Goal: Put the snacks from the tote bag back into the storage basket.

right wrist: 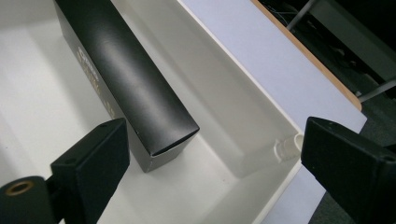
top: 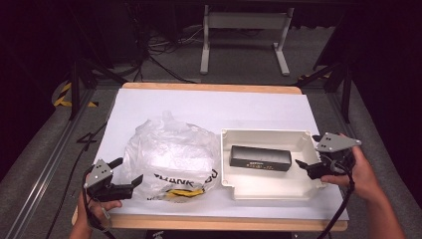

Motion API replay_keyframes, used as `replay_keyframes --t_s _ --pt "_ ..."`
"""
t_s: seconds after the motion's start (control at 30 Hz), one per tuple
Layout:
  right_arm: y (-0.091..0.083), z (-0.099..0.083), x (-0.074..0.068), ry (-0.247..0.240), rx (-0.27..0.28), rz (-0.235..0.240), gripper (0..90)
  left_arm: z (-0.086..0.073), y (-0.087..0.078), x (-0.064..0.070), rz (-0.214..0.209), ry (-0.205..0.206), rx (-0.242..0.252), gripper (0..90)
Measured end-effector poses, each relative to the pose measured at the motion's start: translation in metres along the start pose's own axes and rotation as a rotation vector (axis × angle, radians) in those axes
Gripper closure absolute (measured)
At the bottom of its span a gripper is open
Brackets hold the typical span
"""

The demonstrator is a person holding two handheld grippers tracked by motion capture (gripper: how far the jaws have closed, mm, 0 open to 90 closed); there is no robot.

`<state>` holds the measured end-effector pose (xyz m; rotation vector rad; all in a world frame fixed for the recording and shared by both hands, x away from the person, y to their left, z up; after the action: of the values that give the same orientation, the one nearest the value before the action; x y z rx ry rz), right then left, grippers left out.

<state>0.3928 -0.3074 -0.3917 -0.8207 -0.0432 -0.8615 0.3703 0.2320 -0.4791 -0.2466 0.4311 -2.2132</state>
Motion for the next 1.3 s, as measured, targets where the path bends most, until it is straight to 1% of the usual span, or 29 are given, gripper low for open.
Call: replay_keyframes --t_s 0.07,0.13,0.2,0.23,0.27,0.33,0.4,0.47,0.5,0.57,0.6,0.63,0.67,0.77,0.83,0.87,0.9,0.93,0.97,1.0,1.03,1.07,1.1,1.13,1.17,1.2,1.23,1.27,1.3 --pt "-0.002 -0.005 0.001 0.005 -0.002 -0.019 8.7 0.0 0.0 0.0 0.004 -0.002 0.002 7.2" --pt "-0.006 -0.009 0.0 0.031 0.014 0.002 8.8 0.001 -0.001 -0.001 0.004 -0.006 0.006 7.2" --pt "-0.01 -0.013 0.002 0.039 0.027 -0.033 8.1 0.001 -0.001 -0.002 0.008 -0.01 0.006 7.2" --pt "-0.012 -0.015 0.001 0.055 0.035 -0.028 8.0 0.001 0.0 -0.003 0.01 -0.009 0.005 7.2" --pt "-0.014 -0.017 0.0 0.06 0.044 -0.018 7.7 0.0 0.0 -0.003 0.009 -0.008 0.001 7.2" --pt "-0.015 -0.02 -0.001 0.06 0.048 -0.027 6.8 0.0 0.0 -0.003 0.01 -0.006 0.001 7.2" --pt "-0.015 -0.028 -0.004 0.076 0.053 -0.023 5.5 0.0 -0.001 -0.003 0.013 -0.009 0.003 7.2" --pt "-0.015 -0.034 -0.005 0.092 0.049 -0.036 5.5 0.001 -0.001 -0.004 0.016 -0.014 0.009 7.1" --pt "-0.015 -0.037 -0.006 0.096 0.06 -0.033 4.9 0.001 -0.002 -0.004 0.017 -0.017 0.01 7.0" --pt "-0.016 -0.04 -0.007 0.118 0.072 -0.042 5.2 0.002 -0.002 -0.005 0.02 -0.016 0.014 7.1" --pt "-0.017 -0.042 -0.009 0.136 0.083 -0.026 4.9 0.001 -0.003 -0.006 0.021 -0.016 0.012 7.0" --pt "-0.018 -0.043 -0.01 0.15 0.098 -0.027 5.4 0.002 -0.003 -0.006 0.019 -0.017 0.015 7.0" --pt "-0.018 -0.046 -0.011 0.158 0.097 -0.032 5.5 0.002 -0.003 -0.006 0.019 -0.017 0.015 7.0" --pt "-0.018 -0.052 -0.015 0.154 0.091 -0.033 4.9 0.002 -0.003 -0.006 0.018 -0.019 0.017 7.0" --pt "-0.018 -0.056 -0.018 0.167 0.09 -0.031 4.8 0.003 -0.003 -0.006 0.019 -0.02 0.019 7.0" --pt "-0.02 -0.058 -0.018 0.148 0.099 -0.065 4.8 0.002 -0.002 -0.006 0.021 -0.022 0.015 7.0" --pt "-0.022 -0.06 -0.019 0.132 0.113 -0.106 4.8 0.0 -0.001 -0.005 0.021 -0.014 0.005 7.0" --pt "-0.023 -0.062 -0.021 0.157 0.135 -0.103 4.6 0.0 0.0 -0.004 0.019 -0.013 -0.001 6.8" --pt "-0.023 -0.062 -0.021 0.157 0.135 -0.103 4.6 0.0 0.0 -0.004 0.019 -0.013 -0.001 6.8" --pt "-0.024 -0.068 -0.025 0.183 0.156 -0.094 4.6 -0.001 0.0 -0.003 0.013 -0.013 -0.002 6.8" --pt "-0.025 -0.07 -0.024 0.18 0.159 -0.119 4.3 -0.001 0.0 -0.003 0.017 -0.01 -0.001 6.7" --pt "-0.025 -0.072 -0.025 0.196 0.175 -0.12 4.3 0.0 0.0 -0.003 0.013 -0.012 0.004 6.6" --pt "-0.025 -0.073 -0.026 0.223 0.192 -0.103 4.5 0.0 -0.001 -0.004 0.011 -0.015 0.007 6.6" --pt "-0.025 -0.073 -0.026 0.223 0.192 -0.103 4.5 0.0 -0.001 -0.004 0.011 -0.015 0.007 6.4" --pt "-0.025 -0.075 -0.026 0.235 0.193 -0.1 4.5 0.001 -0.001 -0.004 0.01 -0.018 0.01 6.4" --pt "-0.025 -0.078 -0.028 0.231 0.194 -0.108 4.5 0.001 -0.001 -0.005 0.011 -0.019 0.014 6.3" --pt "-0.025 -0.079 -0.03 0.237 0.209 -0.095 4.5 0.001 -0.001 -0.005 0.01 -0.019 0.015 6.2" --pt "-0.024 -0.08 -0.031 0.239 0.208 -0.095 4.4 0.001 0.0 -0.005 0.009 -0.019 0.013 6.2" --pt "-0.024 -0.082 -0.032 0.233 0.208 -0.108 4.4 0.001 0.0 -0.006 0.012 -0.015 0.01 6.0"
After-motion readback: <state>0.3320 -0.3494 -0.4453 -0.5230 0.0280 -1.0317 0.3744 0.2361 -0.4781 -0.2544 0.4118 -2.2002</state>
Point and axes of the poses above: each handheld gripper's, and its own axes: y roughly forward along the jaws, z roughly out of its top, x roughly to its right, the point moved 8 cm from there along y, roughly forward along the jaws, and after that the axes turned 2 degrees about x, right-handed, at the moved point
